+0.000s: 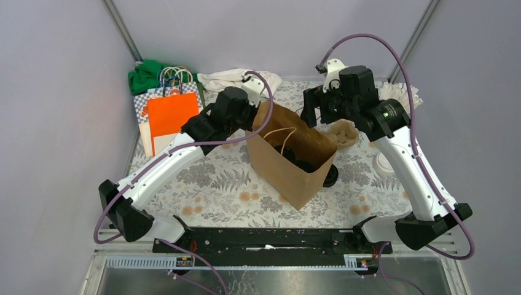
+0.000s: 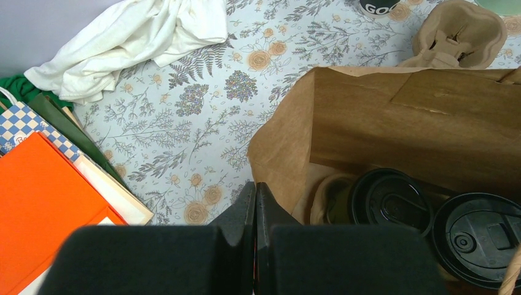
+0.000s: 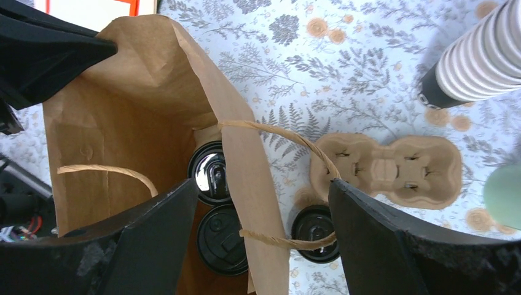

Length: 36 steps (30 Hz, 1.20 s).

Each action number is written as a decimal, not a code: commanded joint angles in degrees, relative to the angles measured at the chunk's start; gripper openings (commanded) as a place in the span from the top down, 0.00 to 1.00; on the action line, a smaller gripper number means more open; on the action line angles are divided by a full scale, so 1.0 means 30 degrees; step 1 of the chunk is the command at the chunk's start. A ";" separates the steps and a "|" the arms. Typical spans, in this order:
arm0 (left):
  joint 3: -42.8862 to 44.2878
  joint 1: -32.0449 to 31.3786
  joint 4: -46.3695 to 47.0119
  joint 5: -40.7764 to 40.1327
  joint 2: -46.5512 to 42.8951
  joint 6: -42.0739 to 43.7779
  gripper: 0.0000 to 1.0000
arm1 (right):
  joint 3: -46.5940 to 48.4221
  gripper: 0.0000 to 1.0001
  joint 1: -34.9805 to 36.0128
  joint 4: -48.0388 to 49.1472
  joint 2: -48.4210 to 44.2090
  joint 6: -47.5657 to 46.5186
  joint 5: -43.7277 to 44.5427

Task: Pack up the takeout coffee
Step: Place the coffee cup on the cup tray, then adjust the takeout bag at the center of the board.

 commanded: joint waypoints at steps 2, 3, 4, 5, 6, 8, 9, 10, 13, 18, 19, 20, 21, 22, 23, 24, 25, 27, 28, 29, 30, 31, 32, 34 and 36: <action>-0.0264 -0.0156 0.0029 0.0113 -0.0613 -0.0013 1.00 | 0.0719 0.15 -0.0764 -0.0336 0.0738 0.1029 -0.2046; -0.0258 -0.0158 0.0018 0.0112 -0.0631 -0.0028 1.00 | 0.0814 0.14 -0.0897 -0.0456 0.0877 0.1150 -0.2176; -0.0254 -0.0159 0.0024 0.0086 -0.0612 -0.0041 1.00 | 0.0973 0.14 -0.1068 -0.0647 0.1048 0.1319 -0.2317; -0.0257 -0.0162 0.0028 0.0109 -0.0609 -0.0042 1.00 | 0.1058 0.13 -0.1247 -0.0843 0.1187 0.1519 -0.2459; -0.0232 -0.0170 -0.0008 0.0090 -0.0609 -0.0043 1.00 | 0.1066 0.13 -0.1434 -0.0970 0.1281 0.1801 -0.2612; -0.0239 -0.0173 -0.0052 -0.0014 -0.0661 -0.0057 1.00 | 0.0989 0.13 -0.1760 -0.1157 0.1289 0.2152 -0.2843; -0.0266 -0.0164 -0.0069 -0.0024 -0.0714 -0.0070 1.00 | 0.0841 0.12 -0.1864 -0.1192 0.1221 0.2290 -0.2968; -0.0302 -0.0196 -0.0082 -0.0033 -0.0739 -0.0072 1.00 | 0.0657 0.11 -0.1998 -0.1182 0.1110 0.2406 -0.3094; -0.0461 -0.0213 -0.0156 -0.0033 -0.0888 -0.0123 1.00 | 0.0273 0.08 -0.2206 -0.1151 0.0868 0.2583 -0.3741; -0.0604 -0.0205 -0.0133 -0.0034 -0.1001 -0.0217 1.00 | 0.0537 0.29 -0.2217 -0.1628 0.1445 0.1978 -0.6314; -0.0605 -0.0190 -0.0116 -0.0031 -0.0991 -0.0218 1.00 | 0.0513 0.31 -0.2211 -0.1588 0.1482 0.1986 -0.6621; -0.0586 -0.0196 -0.0140 -0.0034 -0.0968 -0.0218 1.00 | 0.0437 0.33 -0.2210 -0.1524 0.1486 0.1987 -0.6802; -0.0584 -0.0229 -0.0117 -0.0060 -0.0954 -0.0218 1.00 | 0.0329 0.35 -0.2210 -0.1502 0.1472 0.1991 -0.6927; -0.0554 -0.0219 -0.0140 -0.0071 -0.0938 -0.0204 1.00 | 0.0205 0.37 -0.2224 -0.1524 0.1438 0.1977 -0.6965; -0.0529 -0.0232 -0.0124 -0.0072 -0.0954 -0.0191 1.00 | 0.0087 0.38 -0.2219 -0.1621 0.1389 0.1927 -0.6991; -0.0515 -0.0237 -0.0148 -0.0090 -0.0923 -0.0189 1.00 | 0.0010 0.40 -0.2211 -0.1697 0.1358 0.1907 -0.7039; -0.0491 -0.0245 -0.0155 -0.0118 -0.0930 -0.0189 1.00 | -0.0069 0.43 -0.2224 -0.1732 0.1321 0.1926 -0.7089; -0.0504 -0.0231 -0.0135 -0.0131 -0.0964 -0.0207 1.00 | -0.0055 0.56 -0.2210 -0.1858 0.1297 0.1962 -0.7315; -0.0515 -0.0226 -0.0135 -0.0171 -0.0961 -0.0217 1.00 | 0.0080 0.65 -0.2210 -0.1953 0.1346 0.1929 -0.7493; -0.0520 -0.0237 -0.0157 -0.0187 -0.0961 -0.0218 1.00 | 0.0299 0.74 -0.2217 -0.2079 0.1444 0.1892 -0.7610; -0.0532 -0.0234 -0.0137 -0.0229 -0.0920 -0.0244 1.00 | 0.0575 0.83 -0.2210 -0.2256 0.1584 0.1811 -0.7680; -0.0497 -0.0245 -0.0150 -0.0242 -0.0934 -0.0247 1.00 | 0.0822 0.94 -0.2210 -0.2410 0.1712 0.1713 -0.7729; -0.0474 -0.0246 -0.0151 -0.0276 -0.0891 -0.0273 1.00 | 0.1047 1.00 -0.2210 -0.2520 0.1793 0.1623 -0.7804; -0.0424 -0.0242 -0.0133 -0.0354 -0.0853 -0.0319 1.00 | 0.1222 1.00 -0.2210 -0.2476 0.1801 0.1499 -0.7961; -0.0374 -0.0246 -0.0118 -0.0487 -0.0818 -0.0350 1.00 | 0.1152 1.00 -0.2210 -0.2293 0.1676 0.1417 -0.8099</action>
